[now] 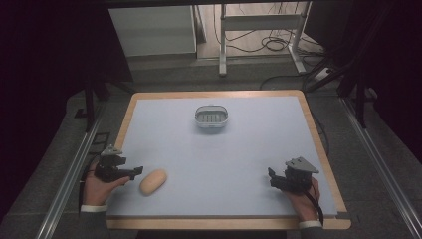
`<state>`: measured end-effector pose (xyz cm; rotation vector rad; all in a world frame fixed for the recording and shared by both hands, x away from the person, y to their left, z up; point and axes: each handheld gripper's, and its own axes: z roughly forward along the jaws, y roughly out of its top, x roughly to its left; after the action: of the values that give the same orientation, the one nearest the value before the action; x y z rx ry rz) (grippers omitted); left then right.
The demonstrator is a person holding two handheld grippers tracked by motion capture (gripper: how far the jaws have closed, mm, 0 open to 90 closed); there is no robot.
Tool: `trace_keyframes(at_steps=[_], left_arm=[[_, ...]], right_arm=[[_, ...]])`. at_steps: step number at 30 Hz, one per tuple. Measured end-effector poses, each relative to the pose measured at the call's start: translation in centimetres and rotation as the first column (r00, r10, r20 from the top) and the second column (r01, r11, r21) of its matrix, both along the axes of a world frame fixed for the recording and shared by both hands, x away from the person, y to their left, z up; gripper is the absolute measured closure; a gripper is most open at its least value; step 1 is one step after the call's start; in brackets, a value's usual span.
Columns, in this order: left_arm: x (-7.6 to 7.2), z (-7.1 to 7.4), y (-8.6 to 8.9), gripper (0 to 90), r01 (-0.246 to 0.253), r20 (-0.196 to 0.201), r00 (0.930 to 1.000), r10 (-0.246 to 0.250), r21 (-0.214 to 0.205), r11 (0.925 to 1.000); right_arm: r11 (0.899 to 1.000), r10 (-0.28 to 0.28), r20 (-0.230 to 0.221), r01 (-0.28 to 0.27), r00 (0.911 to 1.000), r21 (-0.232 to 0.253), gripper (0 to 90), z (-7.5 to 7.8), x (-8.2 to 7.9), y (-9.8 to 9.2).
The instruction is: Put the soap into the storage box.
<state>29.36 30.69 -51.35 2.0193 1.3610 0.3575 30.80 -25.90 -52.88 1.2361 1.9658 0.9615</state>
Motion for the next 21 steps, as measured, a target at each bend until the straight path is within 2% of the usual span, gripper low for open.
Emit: trace_keyframes(at_steps=[5,11,14,18,21], left_arm=[[0.0,0.2,-0.3,17.4,0.011,-0.011,0.9999,-0.011,0.013,0.9999],[0.3,1.5,-1.1,17.2,0.054,-0.004,0.9985,-0.054,0.023,0.9983],[0.5,2.1,-1.3,17.3,0.073,-0.010,0.9973,-0.073,0.018,0.9972],[0.7,2.8,-1.9,17.8,0.092,-0.011,0.9958,-0.091,0.032,0.9953],[0.9,3.1,-2.6,18.3,0.112,-0.013,0.9937,-0.111,0.032,0.9932]], right_arm=[[1.000,0.001,-0.002,-0.001,1.0000,0.015,9.1,0.0,0.0,-0.2],[1.000,-0.001,0.001,0.001,1.0000,0.011,9.1,0.0,0.0,-0.1],[1.000,0.002,-0.014,-0.002,0.9999,0.030,9.1,0.0,0.2,-0.4],[0.998,0.003,-0.042,0.000,0.9991,0.068,9.1,0.0,0.4,-0.7],[0.997,0.008,-0.042,-0.005,0.9991,0.071,9.1,0.0,0.4,-0.8]])
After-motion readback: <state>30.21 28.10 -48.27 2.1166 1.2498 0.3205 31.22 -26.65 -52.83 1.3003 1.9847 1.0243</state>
